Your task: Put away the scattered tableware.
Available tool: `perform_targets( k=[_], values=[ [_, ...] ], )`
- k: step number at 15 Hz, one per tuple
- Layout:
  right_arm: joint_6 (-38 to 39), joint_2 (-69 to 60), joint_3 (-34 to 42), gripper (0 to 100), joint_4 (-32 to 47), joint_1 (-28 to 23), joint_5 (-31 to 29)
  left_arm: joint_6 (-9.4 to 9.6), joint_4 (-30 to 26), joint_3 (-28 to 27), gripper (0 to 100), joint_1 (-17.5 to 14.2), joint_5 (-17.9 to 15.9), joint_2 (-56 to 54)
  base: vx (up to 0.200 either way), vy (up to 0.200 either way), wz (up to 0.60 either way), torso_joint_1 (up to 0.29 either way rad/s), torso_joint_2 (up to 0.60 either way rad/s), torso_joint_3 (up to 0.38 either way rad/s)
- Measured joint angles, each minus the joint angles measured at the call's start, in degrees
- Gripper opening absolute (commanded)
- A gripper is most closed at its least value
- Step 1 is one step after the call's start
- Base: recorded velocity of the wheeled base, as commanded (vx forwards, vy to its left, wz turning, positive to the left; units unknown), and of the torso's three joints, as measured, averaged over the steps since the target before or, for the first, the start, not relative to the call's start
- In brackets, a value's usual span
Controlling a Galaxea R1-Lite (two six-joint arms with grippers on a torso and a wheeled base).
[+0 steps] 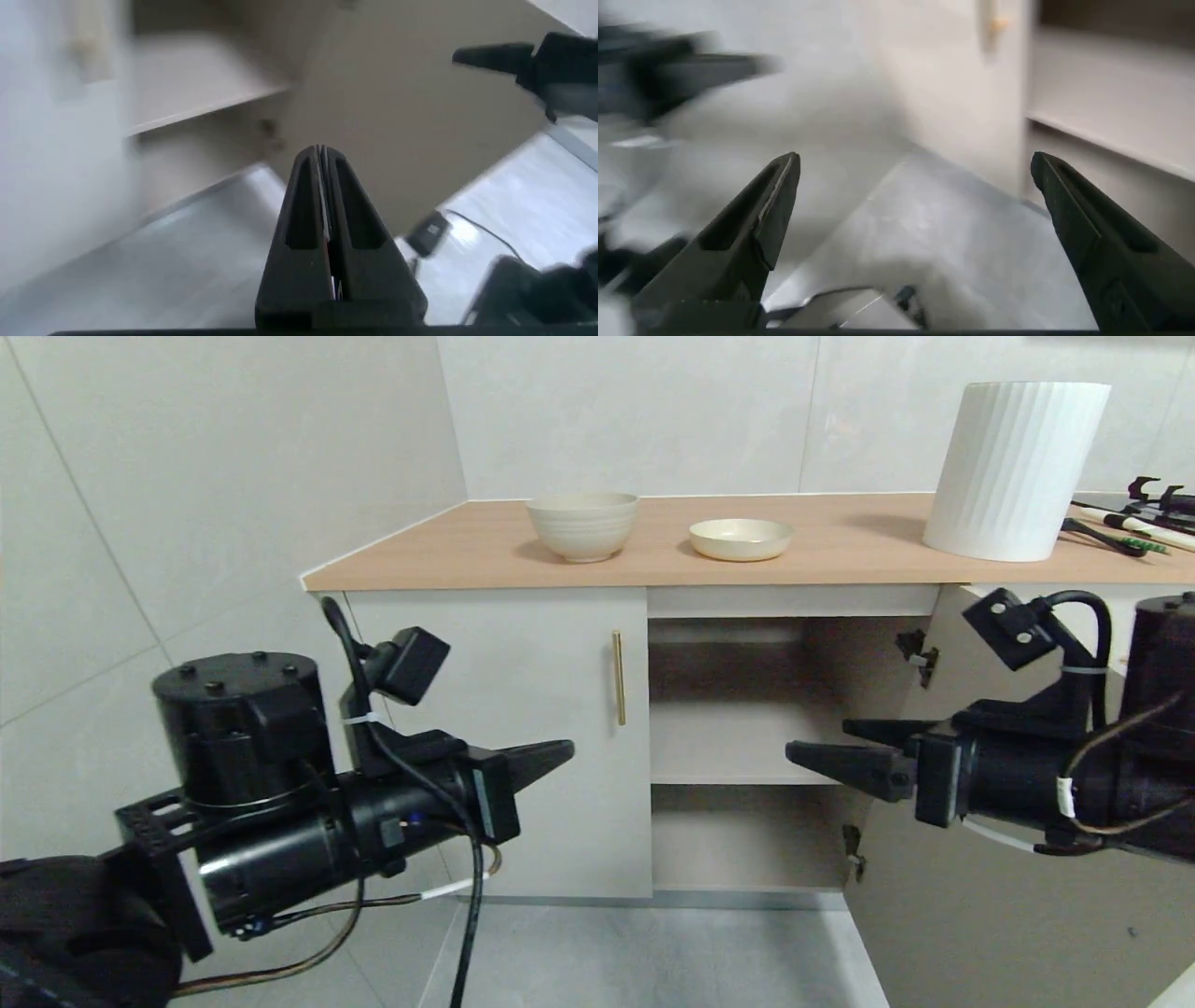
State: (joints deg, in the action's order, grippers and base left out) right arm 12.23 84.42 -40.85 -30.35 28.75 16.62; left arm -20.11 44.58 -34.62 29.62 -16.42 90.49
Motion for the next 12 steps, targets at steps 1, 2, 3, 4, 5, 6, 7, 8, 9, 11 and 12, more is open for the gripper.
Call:
perform_targets(
  k=[1,2,3,4,5,6,7,8,9,11,12],
  values=[
    [0.0,1.8,-2.3,100,2.0,-0.2,-1.6,0.04,-3.9,0.1,0,-1.7,0.0,-2.6,0.000,0.000,0.00,0.000,0.00,0.000],
    [0.0,3.2,-4.5,100,4.0,-0.3,-3.2,0.38,-9.2,-0.1,0,-3.3,0.0,-5.7,0.000,0.000,0.00,0.000,0.00,0.000],
    [0.0,4.0,-6.5,100,4.9,-0.3,-4.3,1.34,-15.8,-0.7,0,-5.4,0.0,-9.1,0.000,0.000,0.00,0.000,0.00,0.000],
    [0.0,4.4,-7.8,100,5.2,-0.4,-4.5,2.27,-19.3,-1.3,0,-7.5,0.1,-11.7,0.000,0.000,0.00,0.000,0.00,0.000],
    [0.0,4.5,-9.0,100,5.8,-0.4,-4.7,2.66,-20.0,-2.2,100,-9.4,0.1,-13.4,0.000,0.000,0.00,0.000,0.00,0.000],
    [0.0,4.5,-9.8,100,6.8,-0.4,-4.9,2.77,-20.5,-2.8,100,-10.7,0.0,-14.7,0.000,0.000,0.00,0.000,0.00,0.000],
    [0.0,4.2,-10.0,100,8.1,-0.4,-5.5,2.82,-20.7,-3.2,100,-12.0,0.0,-15.3,0.000,0.000,0.00,0.000,0.00,0.000],
    [0.0,3.8,-9.8,100,8.7,-0.4,-6.5,2.79,-20.6,-3.4,100,-13.6,0.0,-15.8,0.000,0.000,0.00,0.000,0.00,0.000],
    [0.0,3.1,-9.0,100,9.4,-0.4,-7.4,2.77,-20.5,-3.6,100,-15.0,0.1,-16.1,0.000,0.000,0.00,0.000,0.00,0.000],
    [0.0,1.6,-8.0,100,10.2,-0.3,-8.5,2.74,-20.4,-4.2,100,-17.1,0.1,-16.5,0.000,0.000,0.00,0.000,0.00,0.000],
    [0.0,0.9,-8.0,100,10.3,-0.3,-8.9,2.74,-20.3,-4.6,100,-17.9,0.1,-16.7,0.000,0.000,0.00,0.000,0.00,0.000]
  ],
)
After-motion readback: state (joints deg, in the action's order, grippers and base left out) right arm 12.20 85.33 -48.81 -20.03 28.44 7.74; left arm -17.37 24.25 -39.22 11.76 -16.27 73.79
